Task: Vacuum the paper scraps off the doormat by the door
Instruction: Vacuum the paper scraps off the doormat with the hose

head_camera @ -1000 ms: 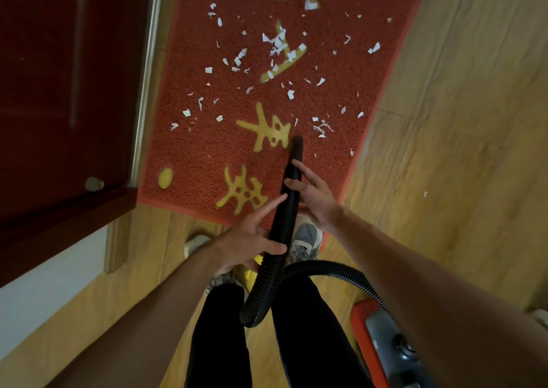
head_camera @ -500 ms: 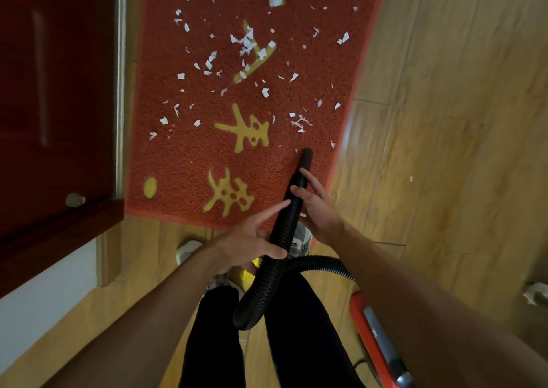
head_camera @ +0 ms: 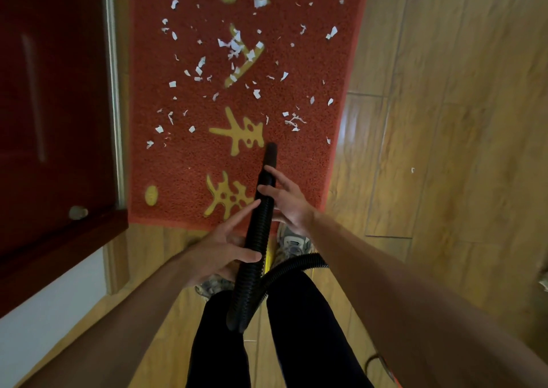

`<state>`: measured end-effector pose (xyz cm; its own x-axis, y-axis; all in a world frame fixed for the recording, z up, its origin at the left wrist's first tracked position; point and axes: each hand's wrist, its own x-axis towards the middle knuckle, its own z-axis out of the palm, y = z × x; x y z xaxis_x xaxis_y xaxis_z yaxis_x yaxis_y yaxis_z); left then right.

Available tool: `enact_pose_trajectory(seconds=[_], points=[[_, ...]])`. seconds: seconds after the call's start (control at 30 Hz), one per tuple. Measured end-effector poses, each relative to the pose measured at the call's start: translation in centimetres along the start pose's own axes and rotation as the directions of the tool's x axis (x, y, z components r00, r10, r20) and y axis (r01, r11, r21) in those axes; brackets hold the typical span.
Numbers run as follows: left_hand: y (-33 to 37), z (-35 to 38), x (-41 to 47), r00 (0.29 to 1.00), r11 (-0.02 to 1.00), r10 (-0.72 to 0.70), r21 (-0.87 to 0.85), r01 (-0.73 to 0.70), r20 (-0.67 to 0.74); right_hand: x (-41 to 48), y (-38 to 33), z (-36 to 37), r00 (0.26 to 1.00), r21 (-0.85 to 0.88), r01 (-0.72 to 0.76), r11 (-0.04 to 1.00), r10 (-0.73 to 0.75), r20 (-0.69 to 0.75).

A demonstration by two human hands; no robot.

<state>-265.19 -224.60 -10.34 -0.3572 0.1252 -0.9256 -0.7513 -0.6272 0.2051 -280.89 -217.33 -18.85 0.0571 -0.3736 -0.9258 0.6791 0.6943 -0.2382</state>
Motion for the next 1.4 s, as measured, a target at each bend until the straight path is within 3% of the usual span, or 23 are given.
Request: enact_pose_trajectory(seconds=[0.2,0.5,1.03,1.2,1.4], points=[[-0.8,-0.1,-0.1,1.000,0.999,0.013,-0.050,-0.013,-0.005,0.4,0.3,0.4,1.000,-0.037,0.007,0.999,-0.006,0.026],[0.8,2.0,0.6,0.999,0.995,0.012,0.095,-0.016,0.043,-0.6,1.2,-1.8,0.993,0.069,0.062,0.996,-0.055,-0.104],[-5.5,-2.1,-1.9,0.999,0.983,0.028,-0.179,-0.034,-0.038,0.7,3.0,4.6,0.999,-0.118,-0.006,0.993,0.011,0.039],[-4.2,-1.2,-1.3,0.999,0.990,0.036,-0.136,-0.038,-0.014,0.1,2.3,3.0,1.000,-0.094,0.023,0.995,-0.021,0.019],[-0.8,0.7,0.7,0.999,0.997,0.037,0.062,-0.038,0.014,-0.6,0.9,-0.4,0.994,0.009,0.073,0.997,-0.073,-0.078]])
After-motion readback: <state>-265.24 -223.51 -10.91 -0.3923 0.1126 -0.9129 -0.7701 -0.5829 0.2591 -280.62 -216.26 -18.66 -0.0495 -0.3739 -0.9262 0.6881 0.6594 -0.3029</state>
